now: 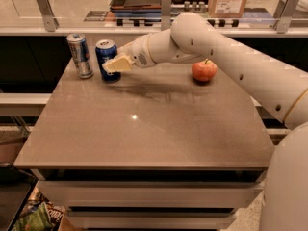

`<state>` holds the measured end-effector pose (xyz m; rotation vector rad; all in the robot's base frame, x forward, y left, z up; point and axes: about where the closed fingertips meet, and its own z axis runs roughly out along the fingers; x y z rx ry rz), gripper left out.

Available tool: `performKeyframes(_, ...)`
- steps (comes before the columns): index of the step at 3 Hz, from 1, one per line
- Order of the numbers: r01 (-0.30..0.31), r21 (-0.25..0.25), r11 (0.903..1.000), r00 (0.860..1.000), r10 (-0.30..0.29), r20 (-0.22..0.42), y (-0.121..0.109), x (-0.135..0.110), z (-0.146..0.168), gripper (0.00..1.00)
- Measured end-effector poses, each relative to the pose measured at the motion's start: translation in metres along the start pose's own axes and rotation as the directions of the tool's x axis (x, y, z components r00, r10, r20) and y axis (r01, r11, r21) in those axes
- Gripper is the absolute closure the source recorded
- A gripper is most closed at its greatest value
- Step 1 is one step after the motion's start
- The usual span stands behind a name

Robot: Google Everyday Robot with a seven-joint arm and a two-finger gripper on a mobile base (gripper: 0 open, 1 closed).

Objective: Move pepsi can near redbull can

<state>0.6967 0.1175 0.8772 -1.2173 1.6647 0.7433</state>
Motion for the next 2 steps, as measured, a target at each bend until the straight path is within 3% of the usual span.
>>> performKeyframes(1,0.000,-0.004,1.0000,1.000,0.000,0.000,0.0016,-0.0002,0.0022,0.00)
performKeyframes(2,0.000,-0.005,1.0000,1.000,0.000,0.000,0.0018,-0.0002,0.0026,0.00)
